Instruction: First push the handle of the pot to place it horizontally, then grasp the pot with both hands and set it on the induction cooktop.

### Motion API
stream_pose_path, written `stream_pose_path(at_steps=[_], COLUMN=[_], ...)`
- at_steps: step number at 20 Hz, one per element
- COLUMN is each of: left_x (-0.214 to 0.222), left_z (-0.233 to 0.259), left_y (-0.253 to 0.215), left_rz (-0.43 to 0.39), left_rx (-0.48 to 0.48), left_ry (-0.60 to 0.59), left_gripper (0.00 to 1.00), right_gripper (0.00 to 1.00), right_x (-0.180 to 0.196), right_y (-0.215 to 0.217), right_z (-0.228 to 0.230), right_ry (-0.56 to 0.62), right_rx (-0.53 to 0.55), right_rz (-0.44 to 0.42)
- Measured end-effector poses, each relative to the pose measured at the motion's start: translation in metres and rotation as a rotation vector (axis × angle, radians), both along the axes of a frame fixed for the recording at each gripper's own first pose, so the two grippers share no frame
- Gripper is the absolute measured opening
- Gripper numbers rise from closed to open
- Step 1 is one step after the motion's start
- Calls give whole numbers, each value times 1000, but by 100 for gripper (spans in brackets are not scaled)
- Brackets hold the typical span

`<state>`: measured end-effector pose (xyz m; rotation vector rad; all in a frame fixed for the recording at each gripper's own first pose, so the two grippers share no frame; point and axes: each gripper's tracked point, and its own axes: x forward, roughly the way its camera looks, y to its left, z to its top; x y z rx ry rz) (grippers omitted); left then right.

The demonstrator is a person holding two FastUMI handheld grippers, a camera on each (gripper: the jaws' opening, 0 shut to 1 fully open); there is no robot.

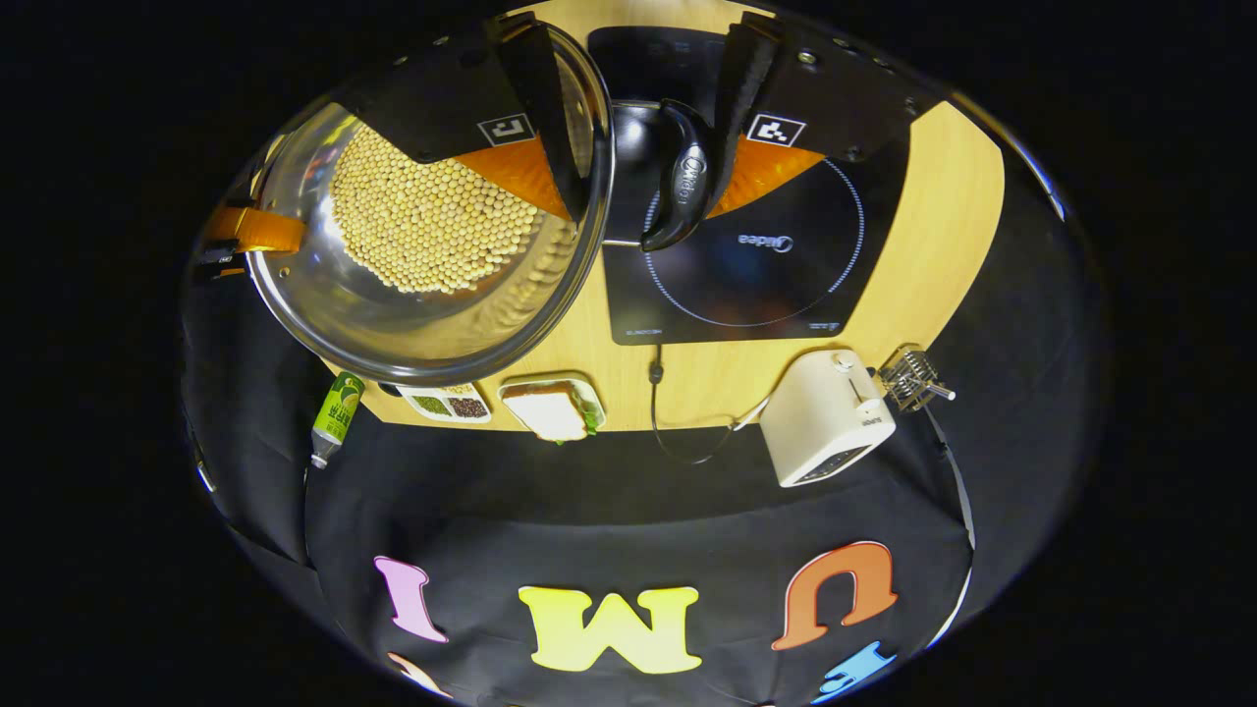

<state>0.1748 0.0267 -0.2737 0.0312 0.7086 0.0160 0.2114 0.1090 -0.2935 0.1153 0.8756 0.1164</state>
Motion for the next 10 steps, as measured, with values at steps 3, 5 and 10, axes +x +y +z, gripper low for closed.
stream_pose_path(at_steps=[3, 5, 10], left_x=[-12, -17, -24], left_z=[5, 8, 13], left_y=[33, 54, 103], left_rz=[13, 23, 45], left_rx=[5, 10, 23], left_ry=[-3, -2, -8], left_gripper=[63, 63, 63], right_gripper=[59, 59, 59], right_x=[-10, -12, -13], right_y=[32, 57, 111], right_z=[6, 10, 17], right_ry=[-2, -4, -5], right_rx=[3, 8, 19], right_rz=[14, 27, 44])
